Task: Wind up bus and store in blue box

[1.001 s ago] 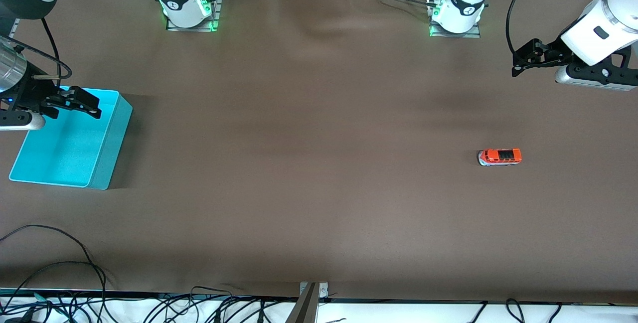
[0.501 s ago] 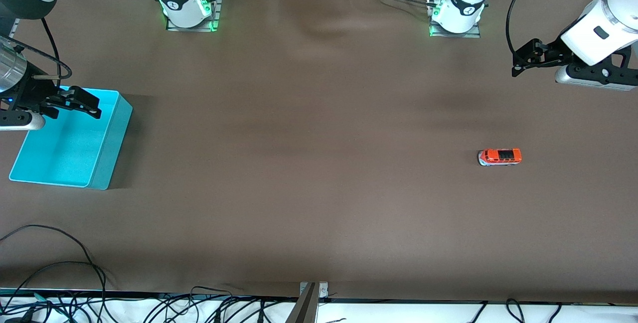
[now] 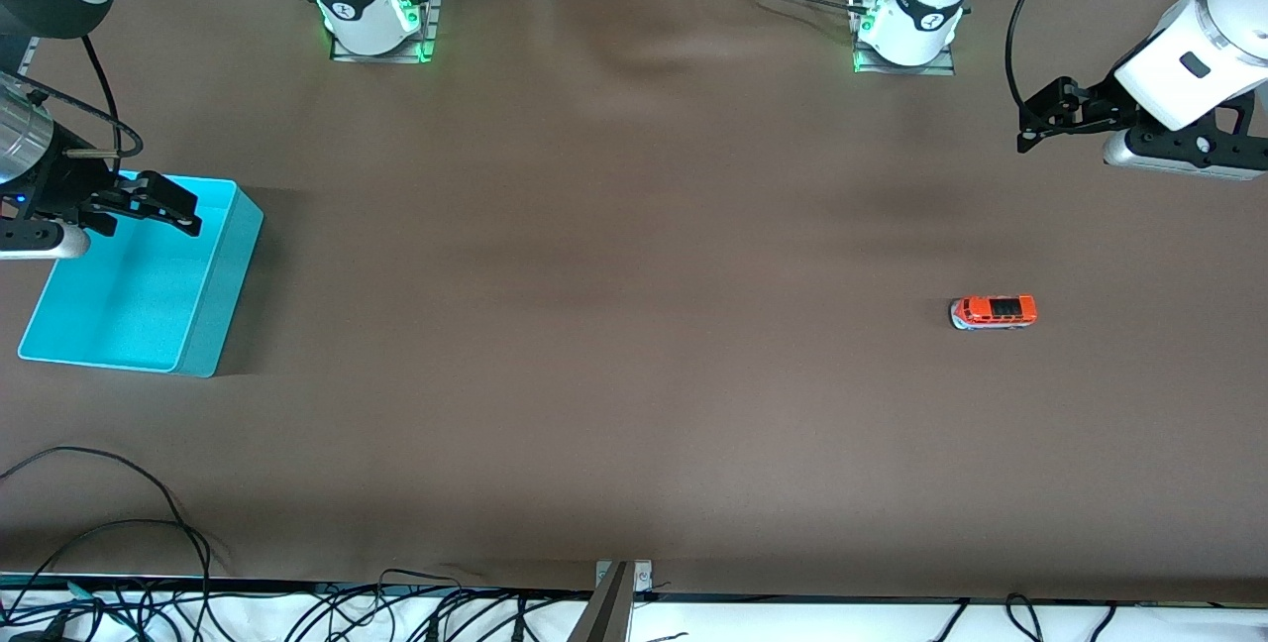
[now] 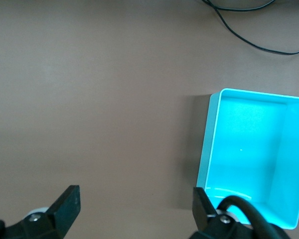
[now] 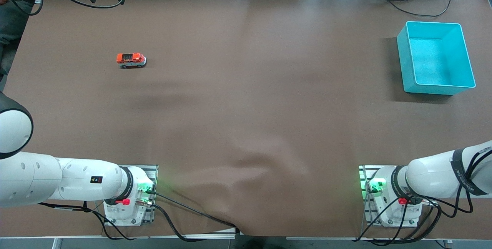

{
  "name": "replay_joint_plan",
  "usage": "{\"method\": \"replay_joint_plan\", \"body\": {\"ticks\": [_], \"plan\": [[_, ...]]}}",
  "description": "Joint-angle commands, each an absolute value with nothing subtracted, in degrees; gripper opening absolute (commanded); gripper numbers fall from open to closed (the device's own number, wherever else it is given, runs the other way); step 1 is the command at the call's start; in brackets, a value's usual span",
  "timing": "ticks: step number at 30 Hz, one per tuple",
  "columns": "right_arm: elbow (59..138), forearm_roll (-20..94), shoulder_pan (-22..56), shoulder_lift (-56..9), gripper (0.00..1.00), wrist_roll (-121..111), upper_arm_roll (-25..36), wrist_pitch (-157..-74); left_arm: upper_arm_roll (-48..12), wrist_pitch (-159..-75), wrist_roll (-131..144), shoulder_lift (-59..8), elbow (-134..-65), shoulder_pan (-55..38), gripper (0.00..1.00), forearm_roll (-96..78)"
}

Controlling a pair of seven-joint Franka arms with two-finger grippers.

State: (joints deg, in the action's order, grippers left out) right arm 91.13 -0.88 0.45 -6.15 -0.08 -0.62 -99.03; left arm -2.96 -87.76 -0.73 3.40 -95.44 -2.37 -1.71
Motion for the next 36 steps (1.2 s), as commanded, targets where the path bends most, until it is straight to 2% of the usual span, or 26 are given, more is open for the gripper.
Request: {"method": "replay_joint_plan", "body": {"ticks": [1,36], "plan": [[89.91,-0.35,1.05,-6.5,1.0,0.17,0.0,-98.44,-2.64,-86.4,-0.97,2.64,-93.6,-2.64,1.0,-2.9],[89.91,-0.35,1.05,-6.5,1.0,0.18,0.0,-98.44,-2.2,-86.48,-2.02,1.41,-93.96,-0.53,1.0,-1.85]]}}
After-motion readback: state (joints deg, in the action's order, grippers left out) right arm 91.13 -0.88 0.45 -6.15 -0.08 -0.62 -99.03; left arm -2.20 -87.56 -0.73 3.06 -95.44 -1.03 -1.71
